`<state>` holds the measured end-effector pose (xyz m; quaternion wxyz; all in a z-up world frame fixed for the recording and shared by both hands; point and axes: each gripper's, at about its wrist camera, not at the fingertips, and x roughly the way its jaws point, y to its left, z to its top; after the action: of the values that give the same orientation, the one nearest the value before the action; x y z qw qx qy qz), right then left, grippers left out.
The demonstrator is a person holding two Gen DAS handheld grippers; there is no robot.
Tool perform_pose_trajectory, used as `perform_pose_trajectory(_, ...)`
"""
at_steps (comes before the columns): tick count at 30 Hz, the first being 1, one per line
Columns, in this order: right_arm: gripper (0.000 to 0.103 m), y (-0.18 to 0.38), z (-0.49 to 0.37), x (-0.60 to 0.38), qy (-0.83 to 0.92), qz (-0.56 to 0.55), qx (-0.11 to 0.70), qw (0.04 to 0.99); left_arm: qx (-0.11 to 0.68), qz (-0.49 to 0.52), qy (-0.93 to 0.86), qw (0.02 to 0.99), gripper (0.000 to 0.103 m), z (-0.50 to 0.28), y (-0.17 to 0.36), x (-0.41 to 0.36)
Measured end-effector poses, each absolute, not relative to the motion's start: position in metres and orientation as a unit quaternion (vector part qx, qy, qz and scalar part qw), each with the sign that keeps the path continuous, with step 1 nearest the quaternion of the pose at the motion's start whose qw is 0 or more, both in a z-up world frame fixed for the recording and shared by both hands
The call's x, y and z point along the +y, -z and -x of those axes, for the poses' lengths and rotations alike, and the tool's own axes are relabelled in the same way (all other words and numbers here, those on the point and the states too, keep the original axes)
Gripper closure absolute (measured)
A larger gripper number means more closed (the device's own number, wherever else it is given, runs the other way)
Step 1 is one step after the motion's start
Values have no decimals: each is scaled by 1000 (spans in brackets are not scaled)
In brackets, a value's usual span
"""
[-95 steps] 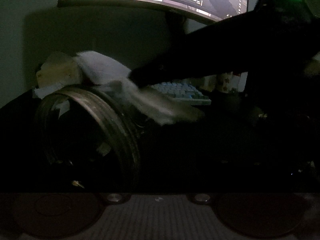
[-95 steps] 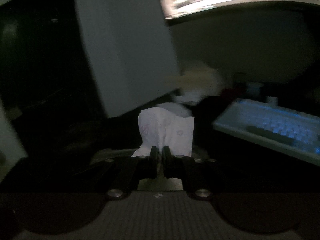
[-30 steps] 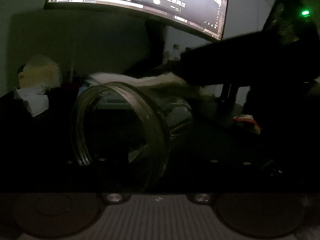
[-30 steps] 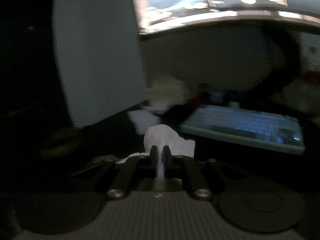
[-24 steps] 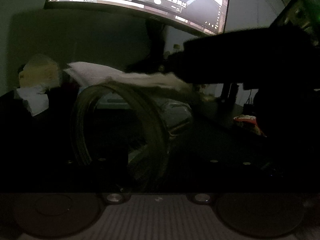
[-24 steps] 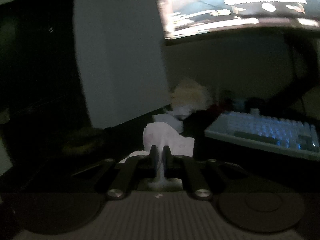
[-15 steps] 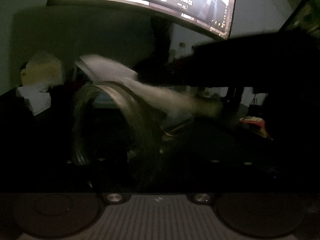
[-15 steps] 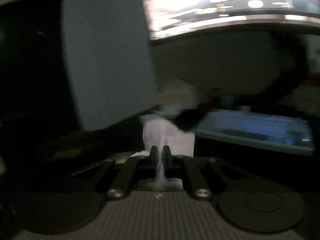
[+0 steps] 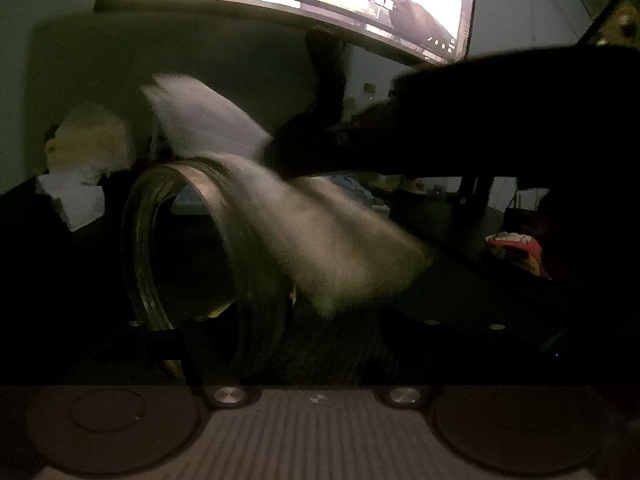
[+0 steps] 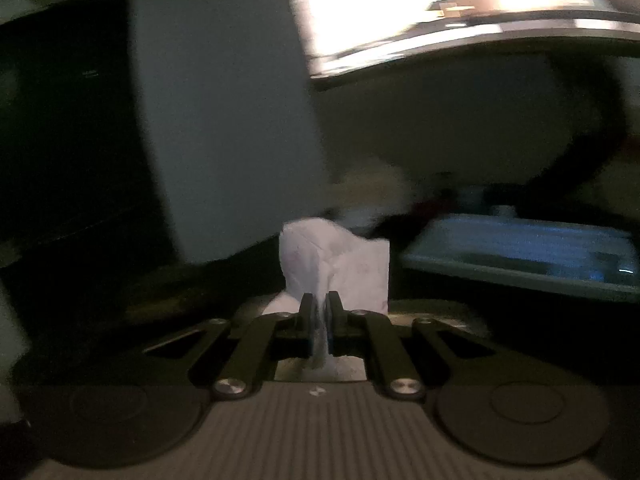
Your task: Clean container
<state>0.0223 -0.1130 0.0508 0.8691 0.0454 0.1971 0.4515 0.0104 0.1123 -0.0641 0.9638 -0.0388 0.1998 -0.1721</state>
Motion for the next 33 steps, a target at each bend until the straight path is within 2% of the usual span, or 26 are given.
perform_pose_trajectory(9,95,-45,-59,-130,-352,-68,214,908,196,35,173,965,32,-8,64,102)
perform_pose_trajectory(16,96,-49,-33,-121,-447,-78,206,867,194,32,178,964,31,-4,65,97)
perform_pose_trajectory(23,94,-45,-54,-145,-346,-89,231,905,191,42,170,966,31,2,64,92)
perform_pose_trajectory(29,94,-50,-21,-118,-440,-55,209,871,193,33,167,966,31,8,65,88)
perform_pose_trajectory(30,97,-50,-18,-114,-450,-50,205,868,193,33,168,966,31,9,65,88)
perform_pose_trajectory(33,97,-46,-28,-126,-428,-69,211,876,193,31,168,966,31,11,65,86)
